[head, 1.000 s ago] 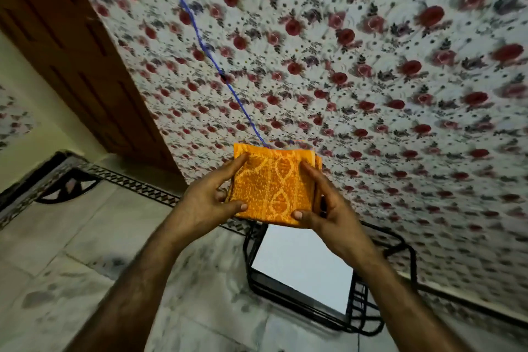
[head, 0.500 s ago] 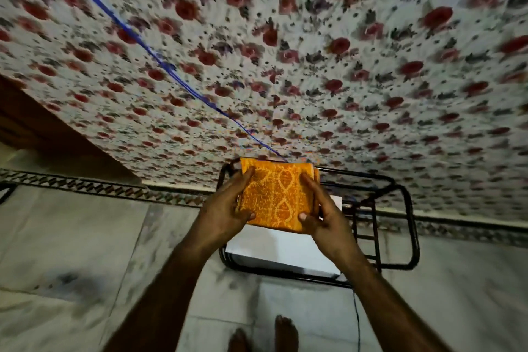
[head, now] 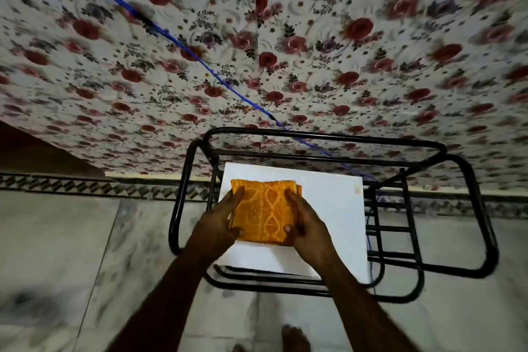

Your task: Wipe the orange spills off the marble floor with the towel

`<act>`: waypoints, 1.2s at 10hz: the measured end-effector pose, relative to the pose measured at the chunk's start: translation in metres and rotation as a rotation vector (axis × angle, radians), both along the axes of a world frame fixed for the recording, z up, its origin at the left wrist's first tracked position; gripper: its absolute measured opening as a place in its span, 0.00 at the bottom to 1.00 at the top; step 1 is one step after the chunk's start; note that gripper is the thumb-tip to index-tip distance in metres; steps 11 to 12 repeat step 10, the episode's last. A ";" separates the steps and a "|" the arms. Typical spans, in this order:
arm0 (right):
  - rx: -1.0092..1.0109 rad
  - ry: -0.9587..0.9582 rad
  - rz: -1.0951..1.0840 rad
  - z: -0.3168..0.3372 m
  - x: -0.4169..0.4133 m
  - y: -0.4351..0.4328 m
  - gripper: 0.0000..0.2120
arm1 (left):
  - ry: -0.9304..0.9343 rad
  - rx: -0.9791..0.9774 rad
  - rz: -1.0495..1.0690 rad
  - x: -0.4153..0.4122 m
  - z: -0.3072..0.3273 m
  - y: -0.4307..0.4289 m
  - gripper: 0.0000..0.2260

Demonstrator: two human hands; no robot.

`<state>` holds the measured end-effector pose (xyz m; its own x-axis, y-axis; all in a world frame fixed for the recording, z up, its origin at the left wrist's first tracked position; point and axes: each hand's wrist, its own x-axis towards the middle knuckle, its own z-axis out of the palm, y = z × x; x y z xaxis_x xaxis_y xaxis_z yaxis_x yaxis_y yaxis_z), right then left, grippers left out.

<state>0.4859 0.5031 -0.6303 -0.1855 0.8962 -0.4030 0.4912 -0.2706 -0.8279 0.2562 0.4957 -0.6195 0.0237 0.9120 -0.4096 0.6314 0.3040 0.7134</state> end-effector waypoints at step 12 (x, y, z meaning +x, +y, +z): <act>0.079 -0.552 0.314 -0.046 -0.036 -0.004 0.30 | 0.404 0.186 -0.185 0.027 -0.054 -0.003 0.33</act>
